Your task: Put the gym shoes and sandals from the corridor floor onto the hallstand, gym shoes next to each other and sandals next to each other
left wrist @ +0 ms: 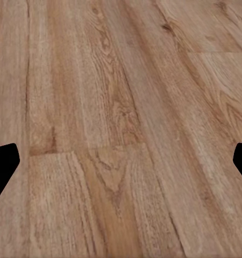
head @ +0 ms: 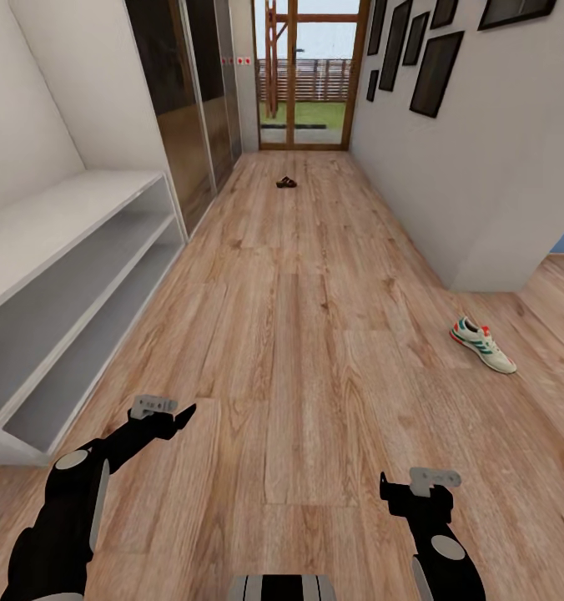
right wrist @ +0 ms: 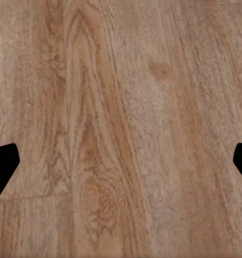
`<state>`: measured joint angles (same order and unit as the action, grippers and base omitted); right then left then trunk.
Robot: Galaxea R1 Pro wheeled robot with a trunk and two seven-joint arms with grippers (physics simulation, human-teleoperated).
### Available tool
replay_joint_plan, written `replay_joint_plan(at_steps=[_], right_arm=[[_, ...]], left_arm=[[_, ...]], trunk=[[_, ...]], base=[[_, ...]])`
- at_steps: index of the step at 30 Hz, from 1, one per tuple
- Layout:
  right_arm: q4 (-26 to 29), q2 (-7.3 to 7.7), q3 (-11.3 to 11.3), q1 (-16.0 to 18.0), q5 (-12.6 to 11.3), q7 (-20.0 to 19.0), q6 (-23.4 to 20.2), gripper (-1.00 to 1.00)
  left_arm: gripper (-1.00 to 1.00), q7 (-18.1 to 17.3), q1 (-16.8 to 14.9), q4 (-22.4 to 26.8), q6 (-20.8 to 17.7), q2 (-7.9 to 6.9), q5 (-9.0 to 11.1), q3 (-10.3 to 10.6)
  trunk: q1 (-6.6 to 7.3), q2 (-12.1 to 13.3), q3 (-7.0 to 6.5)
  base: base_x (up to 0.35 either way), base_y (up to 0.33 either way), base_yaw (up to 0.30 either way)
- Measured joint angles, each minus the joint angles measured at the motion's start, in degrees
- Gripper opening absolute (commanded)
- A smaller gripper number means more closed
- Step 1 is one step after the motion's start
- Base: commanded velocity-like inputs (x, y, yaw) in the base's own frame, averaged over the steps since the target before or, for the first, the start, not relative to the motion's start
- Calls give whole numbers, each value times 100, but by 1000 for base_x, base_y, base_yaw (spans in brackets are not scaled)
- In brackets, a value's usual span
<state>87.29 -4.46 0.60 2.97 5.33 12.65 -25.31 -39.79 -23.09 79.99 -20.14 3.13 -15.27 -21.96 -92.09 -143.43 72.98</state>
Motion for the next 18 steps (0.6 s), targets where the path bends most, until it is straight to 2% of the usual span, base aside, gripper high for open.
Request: replay_joint_plan(at_steps=[18], right_arm=[[0, 2, -10, 0, -7, 0, 0, 100]], left_arm=[[100, -1, 24, 0, 3, -4, -9, 7]], trunk=[[0, 0, 0]], base=[[0, 0, 0]])
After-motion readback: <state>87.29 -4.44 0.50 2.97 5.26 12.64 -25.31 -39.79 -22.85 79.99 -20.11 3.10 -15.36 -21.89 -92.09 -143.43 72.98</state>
